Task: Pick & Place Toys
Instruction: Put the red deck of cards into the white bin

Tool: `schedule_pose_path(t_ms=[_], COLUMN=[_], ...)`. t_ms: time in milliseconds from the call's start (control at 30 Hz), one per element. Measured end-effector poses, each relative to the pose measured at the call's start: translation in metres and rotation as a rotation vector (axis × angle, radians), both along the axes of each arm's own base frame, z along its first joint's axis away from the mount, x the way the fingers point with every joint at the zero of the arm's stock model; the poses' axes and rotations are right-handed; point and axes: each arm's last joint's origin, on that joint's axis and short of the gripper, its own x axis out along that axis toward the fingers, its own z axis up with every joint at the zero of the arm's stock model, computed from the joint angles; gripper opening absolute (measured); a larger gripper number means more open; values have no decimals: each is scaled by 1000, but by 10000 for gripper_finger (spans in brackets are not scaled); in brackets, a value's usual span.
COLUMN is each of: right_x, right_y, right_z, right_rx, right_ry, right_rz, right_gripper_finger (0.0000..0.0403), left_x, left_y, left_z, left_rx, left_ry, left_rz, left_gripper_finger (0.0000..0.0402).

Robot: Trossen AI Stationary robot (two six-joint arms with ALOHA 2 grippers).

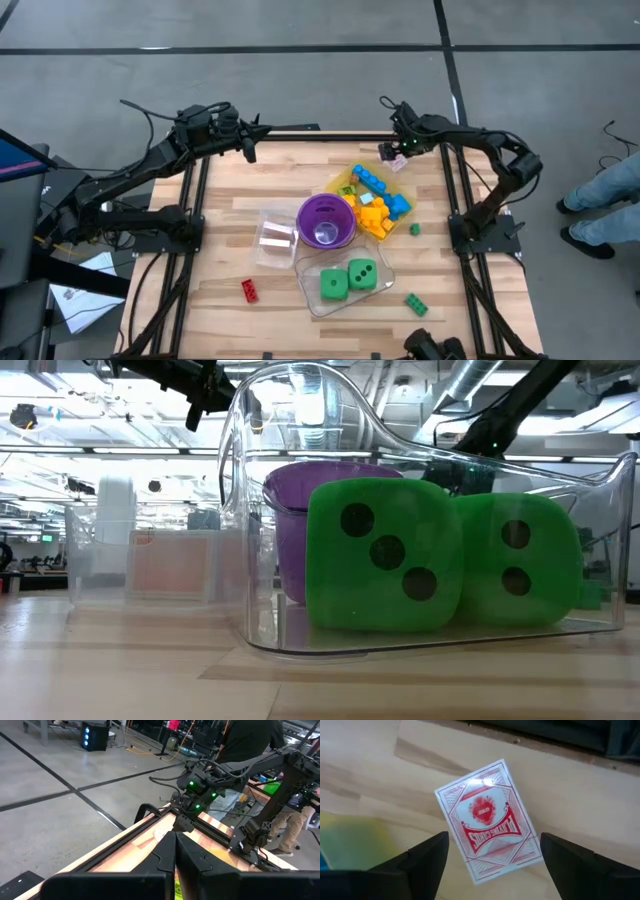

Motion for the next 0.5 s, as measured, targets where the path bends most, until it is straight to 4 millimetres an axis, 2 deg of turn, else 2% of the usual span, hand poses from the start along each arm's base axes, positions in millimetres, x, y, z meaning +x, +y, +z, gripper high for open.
schedule_pose_path(t_ms=[200, 500], right_x=[9, 14], right_y=[1, 1], right_z=[-13, -29], right_rx=[-11, 16], right_ry=[65, 119], right_rz=[113, 146], right_gripper_finger=[306, 306], left_x=[0, 0], left_y=[0, 0], left_z=[0, 0], left_rx=[-27, -49], left_ry=[-15, -28], left_rz=[5, 9], left_gripper_finger=[2, 2])
